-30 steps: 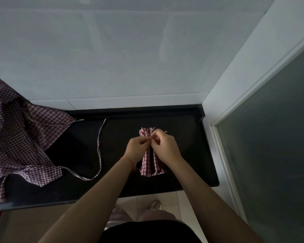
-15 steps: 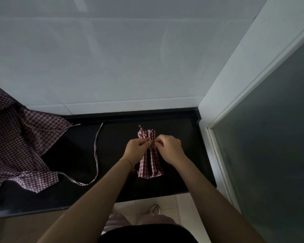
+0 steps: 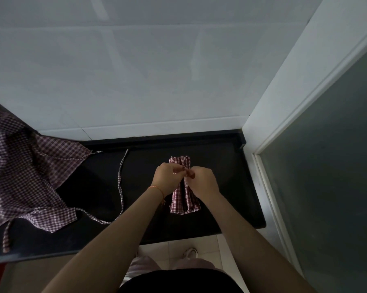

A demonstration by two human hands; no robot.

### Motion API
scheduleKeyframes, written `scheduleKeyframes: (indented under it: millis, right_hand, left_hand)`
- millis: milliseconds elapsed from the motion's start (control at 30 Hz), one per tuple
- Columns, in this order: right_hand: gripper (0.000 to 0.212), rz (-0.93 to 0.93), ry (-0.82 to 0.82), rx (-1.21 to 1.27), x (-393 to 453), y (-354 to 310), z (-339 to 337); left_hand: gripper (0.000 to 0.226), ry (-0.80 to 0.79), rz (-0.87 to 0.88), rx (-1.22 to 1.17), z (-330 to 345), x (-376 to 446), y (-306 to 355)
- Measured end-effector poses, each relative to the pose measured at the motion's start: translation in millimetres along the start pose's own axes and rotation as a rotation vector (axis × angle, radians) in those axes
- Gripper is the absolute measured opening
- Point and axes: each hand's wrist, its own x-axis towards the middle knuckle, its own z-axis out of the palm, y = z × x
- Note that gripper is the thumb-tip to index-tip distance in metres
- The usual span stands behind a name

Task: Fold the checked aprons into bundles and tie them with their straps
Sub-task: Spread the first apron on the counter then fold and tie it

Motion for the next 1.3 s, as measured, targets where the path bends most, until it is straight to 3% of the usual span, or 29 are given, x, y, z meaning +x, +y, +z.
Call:
scheduleKeyframes:
  millis: [167,300,567,733,1100,1300]
  right_hand:
    - [0.011,-0.051,0.117,0.065,-2.5,-1.1,10.4]
    - [0.005,-0.14,0.024,0.029,2.6,-2.9,15.7]
    - [0.018,-0.1,0.019,0.064,10.9,-4.8,19.2]
    - [0.009,-0.103,-0.039,0.087,14.5,-5.1,19.1]
    - [0.012,-0.144,-0.053,-0.021,12.9,-6.7,13.5]
    - [0.01,0.037,-0.042,0.259,7.4,-7.7,4.2]
  left_hand:
    - [0.016,0.035,0.063,0.077,1.5,-1.5,-3.5]
    - [0.018,0.045,0.071,0.017,4.2,-3.5,-6.0]
    - [0.016,0.089,0.12,0.12,1.2,-1.0,-4.5]
    - [0.018,0.104,0.063,0.054,0.8,-0.3,-5.8]
    - [0.009,0.096,-0.047,-0.171,4.5,-9.7,-1.4]
    - [0.005,0.129,-0.4,-0.738,13.4,-20.6,1.8]
